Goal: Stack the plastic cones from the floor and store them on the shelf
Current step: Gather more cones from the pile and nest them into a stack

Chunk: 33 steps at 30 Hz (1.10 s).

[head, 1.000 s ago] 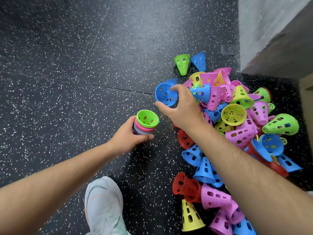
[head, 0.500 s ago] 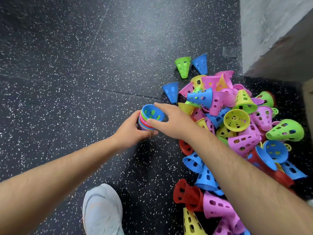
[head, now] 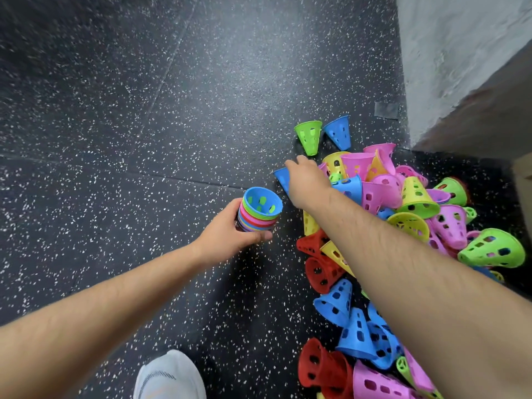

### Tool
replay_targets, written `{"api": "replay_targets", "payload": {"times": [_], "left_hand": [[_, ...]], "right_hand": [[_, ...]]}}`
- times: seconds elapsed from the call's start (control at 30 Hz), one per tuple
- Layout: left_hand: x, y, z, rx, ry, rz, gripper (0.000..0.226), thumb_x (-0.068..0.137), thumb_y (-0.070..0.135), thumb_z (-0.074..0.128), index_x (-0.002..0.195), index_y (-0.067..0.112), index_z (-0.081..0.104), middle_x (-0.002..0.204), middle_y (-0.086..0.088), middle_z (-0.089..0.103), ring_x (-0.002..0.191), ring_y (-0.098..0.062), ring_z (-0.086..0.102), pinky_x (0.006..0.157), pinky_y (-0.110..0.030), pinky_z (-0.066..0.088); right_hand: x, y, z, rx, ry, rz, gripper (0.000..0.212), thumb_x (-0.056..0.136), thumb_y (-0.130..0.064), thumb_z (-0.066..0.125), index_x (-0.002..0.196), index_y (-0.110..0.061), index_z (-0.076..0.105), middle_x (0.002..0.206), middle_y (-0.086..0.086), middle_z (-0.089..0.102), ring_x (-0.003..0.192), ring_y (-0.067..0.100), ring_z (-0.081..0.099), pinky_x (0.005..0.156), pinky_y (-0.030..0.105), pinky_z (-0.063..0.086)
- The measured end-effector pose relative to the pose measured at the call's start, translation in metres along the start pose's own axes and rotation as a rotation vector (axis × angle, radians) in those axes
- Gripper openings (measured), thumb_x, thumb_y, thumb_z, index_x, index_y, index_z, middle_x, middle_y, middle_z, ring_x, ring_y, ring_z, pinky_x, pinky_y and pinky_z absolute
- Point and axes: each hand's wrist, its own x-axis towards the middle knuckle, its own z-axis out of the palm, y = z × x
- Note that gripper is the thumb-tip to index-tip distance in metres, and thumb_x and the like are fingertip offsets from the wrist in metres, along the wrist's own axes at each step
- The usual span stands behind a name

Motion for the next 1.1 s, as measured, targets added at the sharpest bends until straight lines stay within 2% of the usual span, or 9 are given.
{"api": "replay_targets", "payload": {"times": [0.17,0.3,0.5,0.63,0.7,0.83,0.9,1.0,1.1], "left_hand": [[0.004,-0.004,0.000,-0.015,-0.002,-0.008,0.064,0.071,0.026,0.095,0.124,0.027,0.058,0.106,0.013,0.075,0.092,-0.003,0.070,0.091,-0.032,0.056],[0.006,-0.006,0.000,-0.014,-0.002,-0.012,0.062,0.071,0.026,0.095,0.121,0.029,0.058,0.099,0.015,0.074,0.082,-0.002,0.068,0.083,-0.029,0.054],[0.013,0.001,0.000,-0.021,0.009,0.003,0.057,0.072,0.021,0.094,0.116,0.026,0.059,0.093,0.016,0.073,0.076,-0.001,0.066,0.076,-0.022,0.050],[0.018,0.010,0.001,-0.049,0.020,0.015,0.058,0.073,0.015,0.093,0.120,0.022,0.059,0.101,0.008,0.074,0.084,-0.001,0.069,0.078,-0.020,0.052],[0.022,0.016,0.002,-0.046,0.019,0.031,0.057,0.074,0.016,0.093,0.120,0.021,0.059,0.100,0.003,0.074,0.081,-0.004,0.068,0.074,-0.026,0.055],[0.035,0.025,0.002,-0.058,0.004,0.052,0.054,0.075,0.015,0.092,0.118,0.020,0.060,0.096,-0.006,0.075,0.075,-0.011,0.066,0.068,-0.033,0.056],[0.044,0.027,-0.001,-0.074,0.000,0.052,0.056,0.074,0.013,0.092,0.119,0.019,0.059,0.099,-0.010,0.074,0.075,-0.014,0.065,0.069,-0.036,0.056],[0.062,0.032,-0.004,-0.058,0.000,0.073,0.060,0.072,0.017,0.094,0.121,0.021,0.059,0.099,0.000,0.075,0.078,-0.010,0.067,0.072,-0.035,0.058],[0.081,0.041,-0.003,-0.074,-0.010,0.073,0.059,0.073,0.014,0.093,0.120,0.021,0.058,0.089,0.007,0.074,0.070,-0.007,0.064,0.063,-0.031,0.053]], "right_hand": [[0.001,0.007,0.001,0.069,0.099,-0.029,0.025,0.094,-0.003,0.053,0.118,-0.010,0.052,0.121,0.015,0.053,0.115,0.035,0.050,0.083,0.039,0.044],[-0.015,0.015,-0.008,0.331,0.281,-0.087,0.014,0.102,-0.012,0.046,0.110,-0.008,0.057,0.105,0.016,0.058,0.099,0.036,0.055,0.074,0.040,0.039],[-0.053,0.010,-0.011,0.603,0.483,-0.247,0.013,0.099,-0.010,0.052,0.107,-0.007,0.062,0.104,0.011,0.063,0.097,0.025,0.054,0.084,0.036,0.041],[-0.062,0.007,-0.009,0.614,0.463,-0.272,0.017,0.098,-0.011,0.053,0.110,-0.009,0.064,0.116,0.012,0.062,0.107,0.028,0.055,0.092,0.038,0.043],[-0.064,0.005,-0.008,0.575,0.407,-0.325,0.017,0.098,-0.014,0.054,0.110,-0.010,0.066,0.114,0.011,0.063,0.108,0.030,0.056,0.095,0.041,0.044],[-0.059,0.003,-0.010,0.597,0.154,-0.263,0.032,0.100,-0.043,0.050,0.124,-0.025,0.060,0.123,-0.003,0.063,0.118,0.016,0.054,0.104,0.034,0.040],[-0.048,0.008,-0.017,0.635,0.154,-0.198,0.040,0.100,-0.052,0.043,0.130,-0.029,0.054,0.127,-0.002,0.062,0.122,0.014,0.053,0.105,0.036,0.041],[-0.020,0.020,-0.028,0.565,0.218,-0.162,0.037,0.103,-0.040,0.045,0.134,-0.022,0.054,0.132,0.002,0.059,0.126,0.019,0.050,0.107,0.036,0.039],[0.020,0.036,-0.037,0.426,0.258,-0.099,0.036,0.101,-0.032,0.049,0.135,-0.020,0.055,0.132,0.008,0.059,0.125,0.030,0.050,0.106,0.044,0.040]]}}
